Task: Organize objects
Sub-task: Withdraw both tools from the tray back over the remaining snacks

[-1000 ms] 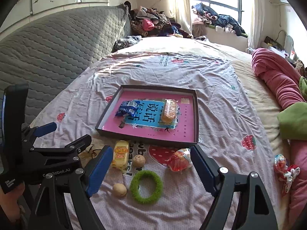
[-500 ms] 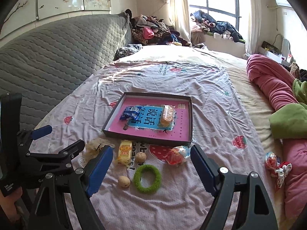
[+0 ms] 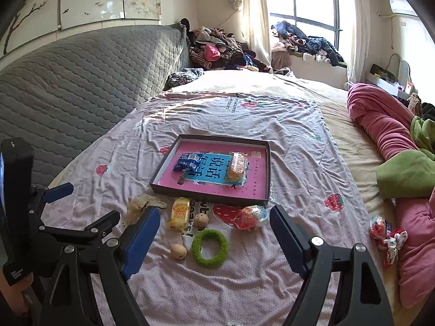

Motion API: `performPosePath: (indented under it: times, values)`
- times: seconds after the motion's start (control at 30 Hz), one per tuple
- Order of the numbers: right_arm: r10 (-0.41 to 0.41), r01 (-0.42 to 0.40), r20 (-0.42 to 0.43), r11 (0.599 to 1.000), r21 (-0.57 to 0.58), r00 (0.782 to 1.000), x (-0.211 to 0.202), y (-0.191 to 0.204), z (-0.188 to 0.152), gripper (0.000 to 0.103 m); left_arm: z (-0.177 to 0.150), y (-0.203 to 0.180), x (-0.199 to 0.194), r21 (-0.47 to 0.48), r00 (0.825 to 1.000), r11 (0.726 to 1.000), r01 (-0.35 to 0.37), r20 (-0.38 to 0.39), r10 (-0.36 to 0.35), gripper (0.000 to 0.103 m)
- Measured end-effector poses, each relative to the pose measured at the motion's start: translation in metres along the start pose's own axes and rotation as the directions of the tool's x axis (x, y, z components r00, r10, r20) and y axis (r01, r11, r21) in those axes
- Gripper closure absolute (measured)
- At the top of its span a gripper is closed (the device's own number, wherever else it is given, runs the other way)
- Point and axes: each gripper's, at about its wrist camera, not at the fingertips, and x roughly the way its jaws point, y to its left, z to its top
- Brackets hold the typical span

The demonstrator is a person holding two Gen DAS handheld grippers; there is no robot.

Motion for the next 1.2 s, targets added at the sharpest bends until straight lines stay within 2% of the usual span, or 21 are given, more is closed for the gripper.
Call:
performPosePath:
  times: [0.33,0.77,1.2]
  values:
    - [0.008,-0.007,-0.008,1.000,0.005,1.000,0.000,-0.001,-0.014,0.020,-0.012,0.008,0.004,-0.038,1.000,0.999,-0.004,-0.009,0.004,0.000]
    - [0.003,-0.003,-0.020,1.000,0.005,1.000,0.006,-0.005,-0.027,0.020,-0.025,0.000,0.008,-0.014,1.000,1.000,-0.017,0.001,0.017,0.000]
    - [-0.010,0.010,-0.075,1.000,0.004,0.997,0.031,-0.009,-0.046,0.020,-0.039,0.000,0.028,-0.021,1.000,1.000,-0.006,-0.016,0.005,0.000]
